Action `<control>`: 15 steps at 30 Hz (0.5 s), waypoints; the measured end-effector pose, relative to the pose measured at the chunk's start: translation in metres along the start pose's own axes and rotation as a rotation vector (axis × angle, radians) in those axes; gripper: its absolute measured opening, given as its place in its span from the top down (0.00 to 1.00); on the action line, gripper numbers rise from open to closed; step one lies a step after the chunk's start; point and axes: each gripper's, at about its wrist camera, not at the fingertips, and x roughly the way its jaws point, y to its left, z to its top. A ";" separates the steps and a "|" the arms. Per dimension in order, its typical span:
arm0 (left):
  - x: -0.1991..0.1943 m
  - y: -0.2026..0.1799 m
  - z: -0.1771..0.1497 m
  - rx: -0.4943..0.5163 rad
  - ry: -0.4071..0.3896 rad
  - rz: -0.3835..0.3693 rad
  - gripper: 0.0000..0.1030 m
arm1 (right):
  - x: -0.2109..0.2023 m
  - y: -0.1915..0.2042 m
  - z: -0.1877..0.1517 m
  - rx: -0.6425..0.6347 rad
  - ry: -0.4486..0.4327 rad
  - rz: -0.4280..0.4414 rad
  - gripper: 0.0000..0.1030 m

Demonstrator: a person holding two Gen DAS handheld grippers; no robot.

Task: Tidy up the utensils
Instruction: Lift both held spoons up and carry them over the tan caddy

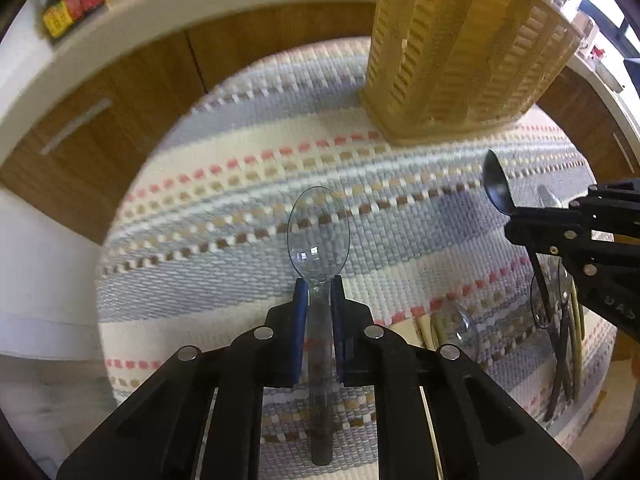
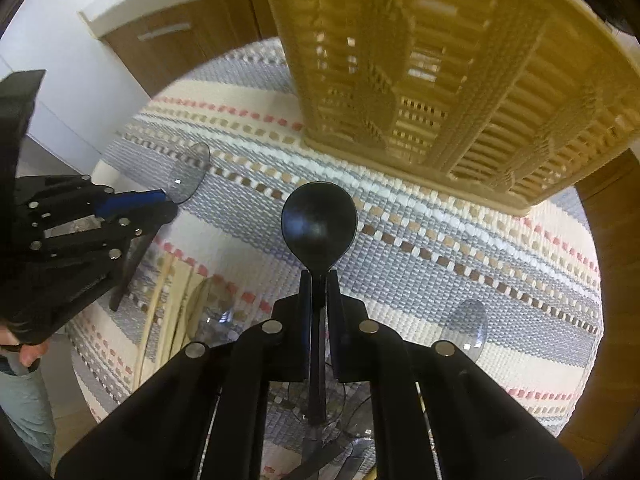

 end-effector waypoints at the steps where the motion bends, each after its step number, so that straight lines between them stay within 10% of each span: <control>1: -0.006 0.001 -0.002 -0.004 -0.021 -0.006 0.90 | -0.004 0.001 -0.002 -0.001 -0.019 0.007 0.95; 15: -0.158 -0.021 0.029 -0.029 -0.588 -0.140 0.90 | -0.153 -0.012 -0.003 -0.025 -0.486 0.124 0.95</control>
